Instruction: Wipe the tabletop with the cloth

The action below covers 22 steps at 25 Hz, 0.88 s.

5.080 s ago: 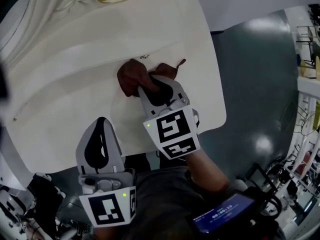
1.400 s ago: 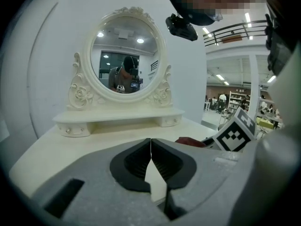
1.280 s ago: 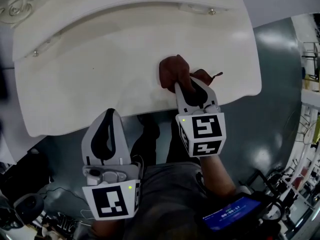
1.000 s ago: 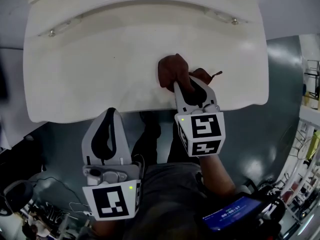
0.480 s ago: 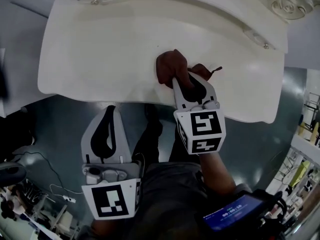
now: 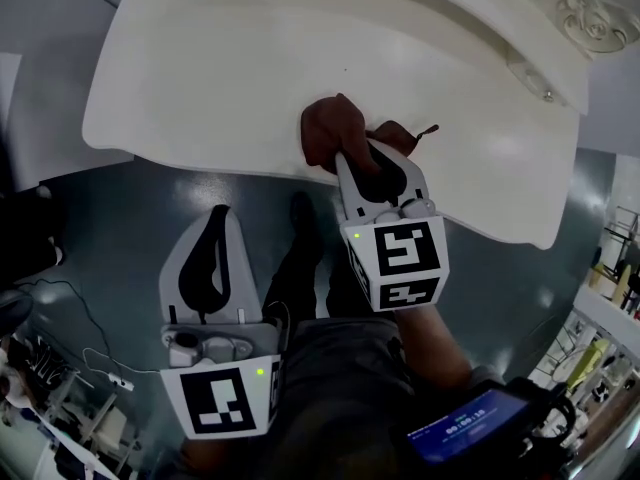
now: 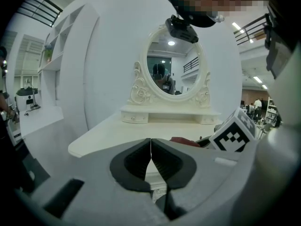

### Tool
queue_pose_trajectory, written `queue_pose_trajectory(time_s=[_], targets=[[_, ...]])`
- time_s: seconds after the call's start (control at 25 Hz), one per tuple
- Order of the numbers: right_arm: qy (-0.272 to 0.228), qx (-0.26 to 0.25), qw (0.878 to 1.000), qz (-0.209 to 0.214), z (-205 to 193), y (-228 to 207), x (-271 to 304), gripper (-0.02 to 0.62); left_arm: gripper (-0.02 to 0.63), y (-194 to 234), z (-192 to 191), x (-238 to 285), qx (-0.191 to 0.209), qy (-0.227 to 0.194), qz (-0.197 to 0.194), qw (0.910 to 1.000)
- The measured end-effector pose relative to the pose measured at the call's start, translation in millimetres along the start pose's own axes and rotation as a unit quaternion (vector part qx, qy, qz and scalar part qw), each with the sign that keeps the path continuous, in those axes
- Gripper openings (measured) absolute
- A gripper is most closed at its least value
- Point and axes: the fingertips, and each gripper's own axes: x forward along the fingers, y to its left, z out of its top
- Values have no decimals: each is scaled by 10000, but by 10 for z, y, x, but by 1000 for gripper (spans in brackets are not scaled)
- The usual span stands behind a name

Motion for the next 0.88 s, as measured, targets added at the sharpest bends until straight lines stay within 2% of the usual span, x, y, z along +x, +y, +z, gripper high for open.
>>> queue_pose_trajectory(time_s=[0.24, 0.44, 0.6, 0.72, 0.8, 0.88], targets=[[-14, 14, 9995, 322, -252, 165, -206, 107, 15, -271, -184, -180, -6, 0, 8, 10000], [152, 55, 9978, 643, -711, 379, -606, 108, 15, -653, -347, -466, 97, -46, -145, 9998], [-87, 66, 9969, 779, -836, 729, -1141, 109, 15, -852, -313, -947, 91, -410, -316, 9986], [-448, 153, 9950, 882, -591, 798, -1062, 109, 15, -757, -208, -794, 86, -618, -409, 9972], [-823, 131, 9918, 966, -105, 653, -870, 109, 15, -589, 75, -420, 110, -777, -303, 9965], [-1312, -31, 9865, 978, 483, 414, -863, 109, 15, -519, 518, -153, 185, -1078, -156, 9939]])
